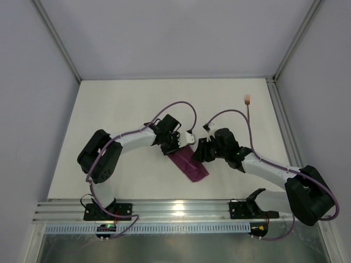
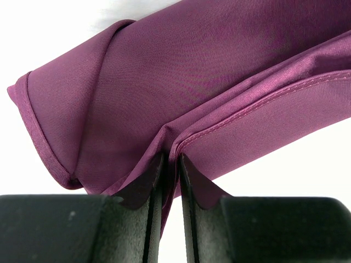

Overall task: Fold the napkin into a case and place the utensils inside
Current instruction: Fold the 2/3-rectangle-folded napkin at the center of the board.

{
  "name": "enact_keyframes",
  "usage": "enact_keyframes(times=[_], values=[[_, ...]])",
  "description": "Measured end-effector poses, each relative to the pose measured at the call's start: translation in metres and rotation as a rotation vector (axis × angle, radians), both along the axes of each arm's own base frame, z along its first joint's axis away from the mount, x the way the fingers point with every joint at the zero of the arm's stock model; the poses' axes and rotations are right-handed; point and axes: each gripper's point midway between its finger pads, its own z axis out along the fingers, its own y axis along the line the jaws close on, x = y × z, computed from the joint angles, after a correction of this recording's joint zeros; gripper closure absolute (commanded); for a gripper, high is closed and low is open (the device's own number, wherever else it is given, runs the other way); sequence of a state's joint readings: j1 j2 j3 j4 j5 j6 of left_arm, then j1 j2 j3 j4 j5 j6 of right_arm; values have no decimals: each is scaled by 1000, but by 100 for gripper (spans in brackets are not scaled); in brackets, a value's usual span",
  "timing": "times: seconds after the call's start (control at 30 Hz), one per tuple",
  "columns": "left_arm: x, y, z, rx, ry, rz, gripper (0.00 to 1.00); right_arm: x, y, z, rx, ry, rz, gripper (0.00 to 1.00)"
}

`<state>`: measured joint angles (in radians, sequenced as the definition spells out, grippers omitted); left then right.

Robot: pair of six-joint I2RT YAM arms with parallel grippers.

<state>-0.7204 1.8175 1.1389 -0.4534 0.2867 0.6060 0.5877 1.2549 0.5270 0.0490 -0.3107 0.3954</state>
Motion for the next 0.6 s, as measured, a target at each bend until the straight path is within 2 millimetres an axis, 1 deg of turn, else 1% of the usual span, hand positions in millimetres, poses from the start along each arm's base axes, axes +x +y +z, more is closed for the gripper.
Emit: enact_keyframes(times=[0.03, 0.07, 0.1, 0.13, 0.3, 0.4, 0.57, 0.6], values=[[0, 0, 0, 0, 0, 0, 82, 1, -1, 4, 3, -13, -7, 64], [0, 0, 0, 0, 0, 0, 82, 1, -3, 7, 4, -25, -13, 70], [0, 0, 0, 0, 0, 0, 82, 2, -5, 9, 7, -30, -22, 73], [0, 0, 0, 0, 0, 0, 82, 1, -7, 8, 6, -29, -31, 74], [0, 0, 0, 2, -1, 1, 81, 6, -19, -6, -22, 1, -70, 70], [0, 1, 0, 3, -2, 1, 81, 15, -21, -23, -56, 35, -73, 69], [0, 2, 1, 8, -2, 3, 81, 29, -9, -46, -46, 79, -38, 67], [0, 3, 1, 11, -1, 4, 81, 31, -4, -46, -26, 82, -22, 67]])
